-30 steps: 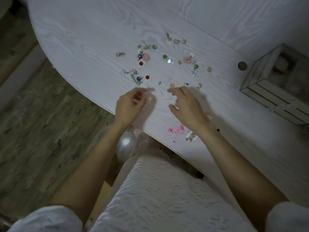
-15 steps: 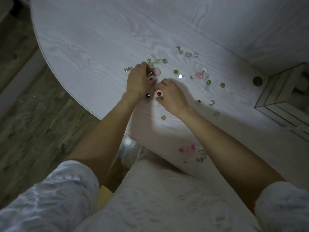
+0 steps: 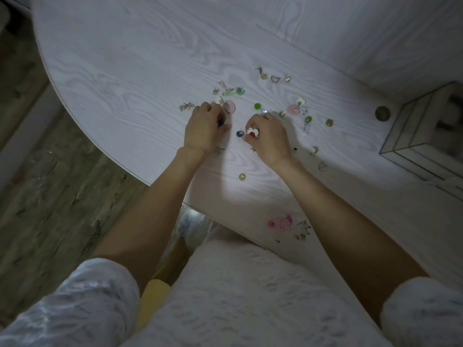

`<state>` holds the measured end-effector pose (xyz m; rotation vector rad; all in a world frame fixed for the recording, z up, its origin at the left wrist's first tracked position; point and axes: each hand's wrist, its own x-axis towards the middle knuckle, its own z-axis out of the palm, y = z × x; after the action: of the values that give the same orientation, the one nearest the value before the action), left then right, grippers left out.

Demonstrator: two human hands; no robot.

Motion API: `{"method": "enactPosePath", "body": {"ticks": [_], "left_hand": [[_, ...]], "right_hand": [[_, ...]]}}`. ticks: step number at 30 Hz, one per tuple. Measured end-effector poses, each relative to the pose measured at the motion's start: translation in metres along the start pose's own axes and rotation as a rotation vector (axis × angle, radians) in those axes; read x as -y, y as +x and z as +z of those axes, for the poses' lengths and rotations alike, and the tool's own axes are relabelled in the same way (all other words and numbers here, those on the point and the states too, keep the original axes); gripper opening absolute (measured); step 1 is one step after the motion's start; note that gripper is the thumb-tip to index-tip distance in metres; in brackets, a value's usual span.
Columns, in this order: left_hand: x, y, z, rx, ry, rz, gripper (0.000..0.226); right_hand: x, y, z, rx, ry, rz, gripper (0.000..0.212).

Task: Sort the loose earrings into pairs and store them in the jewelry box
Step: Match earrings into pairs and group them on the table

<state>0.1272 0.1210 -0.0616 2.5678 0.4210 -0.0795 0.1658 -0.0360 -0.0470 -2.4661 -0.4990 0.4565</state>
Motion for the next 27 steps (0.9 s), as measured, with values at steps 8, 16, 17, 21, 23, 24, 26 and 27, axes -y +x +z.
{"method": "enactPosePath", "body": {"ticks": [8,16,17,21,23,24,26,27], "left_hand": [[-0.008,0.001,-0.005,0.089,0.065,-0.051,0.027],[-0.04,-0.057,-0.007,-0.046,-0.399,0.111,0.006],[-0.051,-0.066,0.0,-0.005,-0.448,0.113,0.005],[-0.093,-0.092,0.035,0.226,-0.375,0.109,0.009],[-0.106,-0.104,0.051,0.331,-0.307,0.111,0.015],[-0.11,-0.109,0.058,0.359,-0.28,0.122,0.017],[-0.113,-0.118,0.067,0.363,-0.246,0.132,0.018],[-0.112,-0.12,0.07,0.347,-0.239,0.138,0.016]], "right_hand": [[-0.005,-0.039,-0.025,-0.124,0.219,0.099,0.02],[-0.052,-0.124,-0.054,-0.189,0.346,0.275,0.026],[-0.059,-0.134,-0.056,-0.201,0.368,0.299,0.024],[-0.082,-0.159,-0.064,-0.27,0.461,0.403,0.019],[-0.087,-0.164,-0.069,-0.268,0.445,0.391,0.018],[-0.089,-0.165,-0.071,-0.255,0.422,0.378,0.018],[-0.092,-0.166,-0.071,-0.206,0.352,0.355,0.016],[-0.092,-0.165,-0.068,-0.167,0.311,0.343,0.014]]}}
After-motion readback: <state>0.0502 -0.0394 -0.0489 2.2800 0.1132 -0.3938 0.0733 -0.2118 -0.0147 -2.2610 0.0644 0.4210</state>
